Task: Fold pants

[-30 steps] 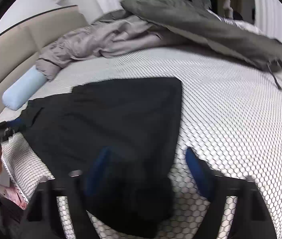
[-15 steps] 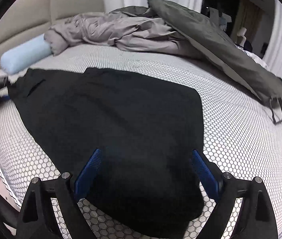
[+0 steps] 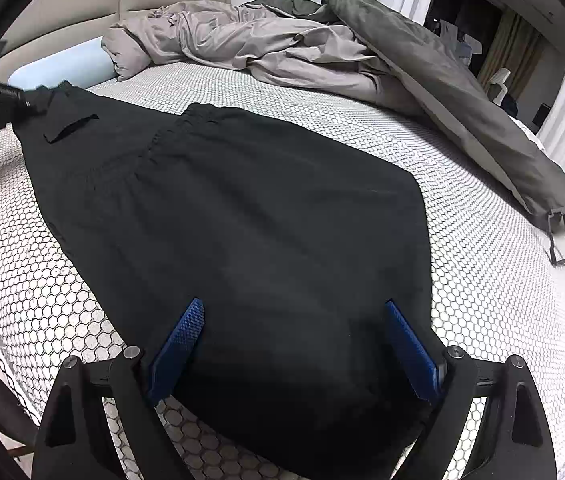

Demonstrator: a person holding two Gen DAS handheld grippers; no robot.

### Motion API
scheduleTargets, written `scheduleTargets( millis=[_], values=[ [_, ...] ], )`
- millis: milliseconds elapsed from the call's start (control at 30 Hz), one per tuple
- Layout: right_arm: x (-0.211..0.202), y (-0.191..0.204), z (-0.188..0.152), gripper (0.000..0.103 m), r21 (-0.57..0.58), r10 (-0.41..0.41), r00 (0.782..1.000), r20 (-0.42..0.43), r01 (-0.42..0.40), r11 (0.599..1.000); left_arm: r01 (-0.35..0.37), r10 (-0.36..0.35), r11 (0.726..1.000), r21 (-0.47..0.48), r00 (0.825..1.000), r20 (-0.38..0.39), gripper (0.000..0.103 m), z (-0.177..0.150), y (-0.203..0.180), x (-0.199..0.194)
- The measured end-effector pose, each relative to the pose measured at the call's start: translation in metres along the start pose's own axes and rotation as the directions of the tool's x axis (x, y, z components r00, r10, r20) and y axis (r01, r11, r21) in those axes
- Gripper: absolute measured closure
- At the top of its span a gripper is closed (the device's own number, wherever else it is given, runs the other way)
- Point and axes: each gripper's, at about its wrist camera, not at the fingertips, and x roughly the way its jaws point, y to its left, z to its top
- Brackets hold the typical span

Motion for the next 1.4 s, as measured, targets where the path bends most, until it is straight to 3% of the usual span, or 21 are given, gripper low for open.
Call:
scheduleTargets(
  millis=[200,267,367,433,533,567,600,633,667,767,833,900,1000,1067,1100,1133,1167,1200,1233,1300,1400],
  values=[
    [-0.011,-0.014,-0.007,0.011,0.027,-0.024,1.000,0.010,0.023,0.999,0.134,-0.144,0.983,0.127,0.987,0.072,0.103,0.005,-0.087,-0.042],
    [-0.016,-0.022,-0.007,0.011,0.048,-0.033,0.999,0.021,0.032,0.998,0.196,-0.212,0.964,0.182,0.975,0.072,0.103,0.001,-0.128,-0.052],
    [-0.025,-0.040,-0.009,0.011,0.099,-0.057,0.998,0.039,0.052,0.994,0.286,-0.311,0.913,0.292,0.949,0.042,0.103,-0.015,-0.200,-0.064],
    [-0.032,-0.058,-0.013,0.011,0.136,-0.089,0.995,0.048,0.082,0.987,0.371,-0.386,0.860,0.350,0.922,-0.028,0.103,-0.037,-0.252,-0.065],
    [-0.040,-0.085,-0.021,0.011,0.211,-0.122,0.991,0.046,0.110,0.971,0.456,-0.422,0.795,0.400,0.889,-0.176,0.101,-0.078,-0.307,-0.051],
    [-0.040,-0.095,-0.024,0.011,0.236,-0.129,0.991,0.038,0.116,0.965,0.472,-0.411,0.770,0.430,0.882,-0.233,0.090,-0.098,-0.322,-0.043],
    [-0.040,-0.107,-0.029,0.011,0.266,-0.143,0.989,0.023,0.132,0.955,0.495,-0.388,0.727,0.477,0.868,-0.309,0.082,-0.122,-0.337,-0.034],
    [-0.040,-0.114,-0.032,0.011,0.281,-0.154,0.988,0.013,0.144,0.949,0.522,-0.347,0.665,0.535,0.849,-0.398,0.063,-0.155,-0.351,-0.021],
    [-0.038,-0.122,-0.036,0.011,0.296,-0.161,0.987,-0.001,0.154,0.943,0.533,-0.322,0.630,0.565,0.841,-0.435,0.052,-0.173,-0.355,-0.016],
    [-0.034,-0.141,-0.048,0.011,0.348,-0.143,0.989,-0.038,0.147,0.926,0.550,-0.254,0.498,0.671,0.832,-0.494,0.051,-0.219,-0.353,-0.018],
    [-0.033,-0.145,-0.051,0.011,0.362,-0.121,0.992,-0.043,0.128,0.923,0.562,-0.273,0.468,0.683,0.826,-0.493,0.046,-0.220,-0.346,-0.032],
    [-0.033,-0.143,-0.049,0.011,0.369,-0.093,0.995,-0.034,0.099,0.924,0.572,-0.323,0.476,0.668,0.820,-0.472,0.034,-0.206,-0.335,-0.047],
    [-0.032,-0.141,-0.042,0.011,0.402,0.020,1.000,0.023,-0.028,0.915,0.553,-0.382,0.530,0.642,0.832,-0.401,0.027,-0.174,-0.315,-0.064],
    [-0.030,-0.138,-0.037,0.012,0.435,0.155,0.985,0.077,-0.173,0.884,0.495,-0.366,0.592,0.636,0.868,-0.335,0.028,-0.152,-0.300,-0.059],
    [-0.026,-0.136,-0.034,0.019,0.460,0.246,0.963,0.111,-0.269,0.846,0.464,-0.344,0.618,0.635,0.886,-0.311,0.028,-0.144,-0.293,-0.052],
    [-0.022,-0.135,-0.032,0.032,0.478,0.309,0.943,0.127,-0.331,0.814,0.390,-0.286,0.664,0.638,0.921,-0.265,0.028,-0.133,-0.282,-0.040],
    [-0.017,-0.131,-0.030,0.036,0.497,0.372,0.918,0.137,-0.389,0.776,0.339,-0.242,0.694,0.635,0.941,-0.237,0.030,-0.125,-0.271,-0.030],
    [-0.010,-0.128,-0.028,0.041,0.513,0.424,0.894,0.146,-0.435,0.740,0.302,-0.206,0.715,0.631,0.953,-0.222,0.033,-0.121,-0.263,-0.022],
    [-0.004,-0.125,-0.025,0.043,0.523,0.460,0.874,0.155,-0.468,0.713,0.245,-0.144,0.749,0.615,0.967,-0.210,0.044,-0.115,-0.246,-0.009],
    [0.005,-0.117,-0.018,0.049,0.530,0.502,0.850,0.162,-0.504,0.682,0.218,-0.089,0.775,0.594,0.967,-0.239,0.047,-0.109,-0.225,0.008],
    [0.015,-0.109,-0.010,0.050,0.534,0.539,0.828,0.158,-0.530,0.658,0.239,-0.053,0.789,0.565,0.944,-0.325,0.047,-0.115,-0.182,0.032]
  ],
)
